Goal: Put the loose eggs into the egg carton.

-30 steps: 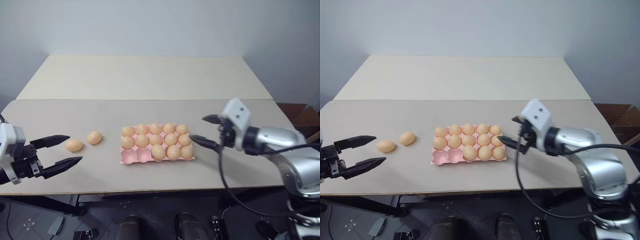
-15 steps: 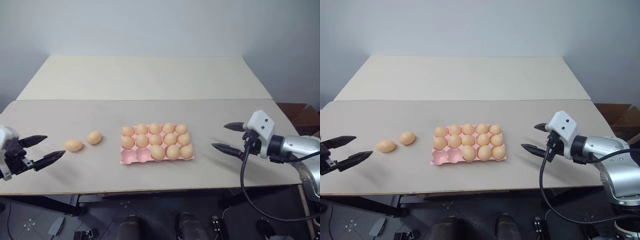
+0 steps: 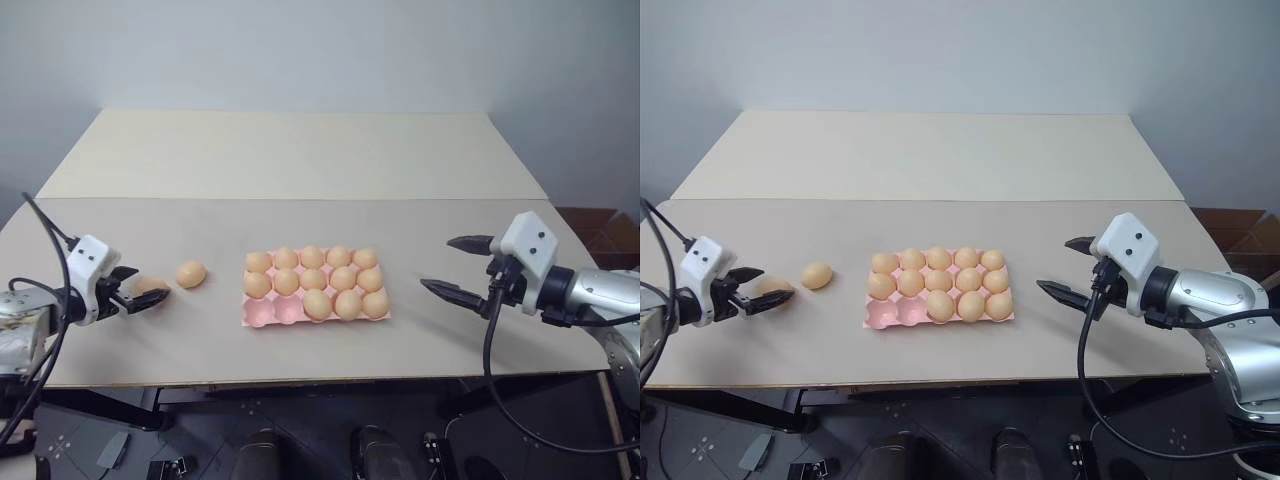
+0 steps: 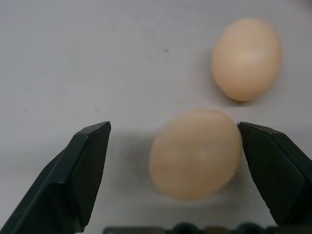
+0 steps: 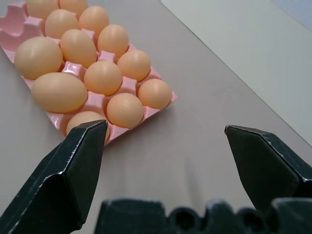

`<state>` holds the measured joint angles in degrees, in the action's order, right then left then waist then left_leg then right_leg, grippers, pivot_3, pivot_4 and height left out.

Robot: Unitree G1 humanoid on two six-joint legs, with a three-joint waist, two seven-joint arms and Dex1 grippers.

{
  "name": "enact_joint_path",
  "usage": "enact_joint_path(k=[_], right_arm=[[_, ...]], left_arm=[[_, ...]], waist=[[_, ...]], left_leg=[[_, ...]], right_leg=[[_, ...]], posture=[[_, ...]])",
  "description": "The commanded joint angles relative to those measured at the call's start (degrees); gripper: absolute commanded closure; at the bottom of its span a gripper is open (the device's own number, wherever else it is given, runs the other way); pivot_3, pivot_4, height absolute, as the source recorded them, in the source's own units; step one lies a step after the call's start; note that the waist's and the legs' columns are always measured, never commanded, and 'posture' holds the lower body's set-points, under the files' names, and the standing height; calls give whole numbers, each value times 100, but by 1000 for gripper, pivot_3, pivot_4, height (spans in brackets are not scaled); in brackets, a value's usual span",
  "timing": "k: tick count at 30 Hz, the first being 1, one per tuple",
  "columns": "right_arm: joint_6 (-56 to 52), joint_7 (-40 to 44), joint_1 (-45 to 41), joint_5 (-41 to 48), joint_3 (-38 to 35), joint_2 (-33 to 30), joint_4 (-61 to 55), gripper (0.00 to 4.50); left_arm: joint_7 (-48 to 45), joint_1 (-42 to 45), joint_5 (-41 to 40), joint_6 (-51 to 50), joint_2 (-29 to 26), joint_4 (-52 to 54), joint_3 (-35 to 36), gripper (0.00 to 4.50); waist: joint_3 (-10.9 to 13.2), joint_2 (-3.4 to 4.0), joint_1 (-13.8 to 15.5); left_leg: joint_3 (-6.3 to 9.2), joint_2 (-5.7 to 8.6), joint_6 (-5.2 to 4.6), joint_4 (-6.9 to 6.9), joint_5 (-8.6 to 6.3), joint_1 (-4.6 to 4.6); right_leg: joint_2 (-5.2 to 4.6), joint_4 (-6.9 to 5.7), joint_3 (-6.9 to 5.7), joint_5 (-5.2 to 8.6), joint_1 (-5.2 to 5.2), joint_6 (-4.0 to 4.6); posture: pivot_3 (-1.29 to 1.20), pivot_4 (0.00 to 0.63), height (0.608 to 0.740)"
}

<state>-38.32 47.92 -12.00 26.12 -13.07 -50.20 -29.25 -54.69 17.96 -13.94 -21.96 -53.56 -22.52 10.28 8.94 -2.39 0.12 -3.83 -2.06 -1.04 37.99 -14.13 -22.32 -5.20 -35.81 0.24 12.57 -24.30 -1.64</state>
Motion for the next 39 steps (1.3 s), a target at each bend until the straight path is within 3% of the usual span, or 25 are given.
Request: enact_joint_path(k=[1, 6, 10, 16, 20, 23, 28, 32, 39], right_arm=[[-218, -209, -41, 185, -436, -93, -280, 0], [-388, -349, -53, 301, -537, -86, -359, 0], [-408, -416, 3, 332, -512, -81, -424, 0], [-396, -448, 13, 355, -413, -75, -446, 0], [-384, -528, -119, 313, -252, -42, -378, 0], [-403, -581, -135, 326, -231, -33, -417, 0], [-448, -676, -94, 359, -277, -40, -499, 0], [-526, -790, -98, 377, -255, -14, -548, 0], [-607, -935, -61, 448, -303, 25, -616, 0]], left_arm=[[-175, 124, -56, 24, -4, -44, 33, 920], [-200, 52, -169, -17, 4, 92, 241, 2458], [-635, -570, -549, -95, -333, 1004, 746, 2458], [-1518, -1183, -1898, -796, -644, 3052, 1549, 2458], [-1118, -874, -2142, -1049, -130, 3928, 734, 2458], [-750, -565, -1897, -1165, 378, 4206, -143, 2458], [-209, -22, -1174, -1025, 1009, 3815, -1135, 2458], [-273, 181, -948, -1034, 1072, 3674, -1526, 2458], [-562, 176, -1101, -835, 1113, 3699, -1456, 427]], waist=[[0, 0, -4], [0, 0, 4], [0, -1, -36], [1, -1, -16], [-12, 24, 48], [-12, 23, 52], [-10, 19, 37], [-10, 19, 8], [-10, 19, 10]], left_leg=[[0, 1, 0, 0, 0, -2], [2, 0, 0, 0, 0, -1], [6, -2, 0, 0, 0, -1], [21, -14, 0, 0, 0, -2], [13, 5, 0, 0, 1, 12], [2, 7, 0, 1, 1, 8], [3, 13, -1, 2, 1, -3], [8, 12, -2, 4, 1, 2], [12, 11, -2, 4, 1, -1]], right_leg=[[-1, 0, 0, 0, -2, 0], [-2, -1, -1, -1, 0, -1], [-3, 0, 2, -1, -1, -2], [-8, 0, 2, -1, -2, -2], [-10, 1, 10, -1, 10, -6], [0, 0, 9, -2, 10, -8], [2, 6, 15, -6, 4, -15], [5, 3, 15, -7, 6, -15], [4, 4, 15, -6, 5, -15]], posture=[[0, 150, 740], [0, 150, 740], [0, 150, 740], [0, 150, 740], [0, 150, 740], [0, 150, 740], [0, 150, 740], [0, 150, 740], [0, 150, 740]])
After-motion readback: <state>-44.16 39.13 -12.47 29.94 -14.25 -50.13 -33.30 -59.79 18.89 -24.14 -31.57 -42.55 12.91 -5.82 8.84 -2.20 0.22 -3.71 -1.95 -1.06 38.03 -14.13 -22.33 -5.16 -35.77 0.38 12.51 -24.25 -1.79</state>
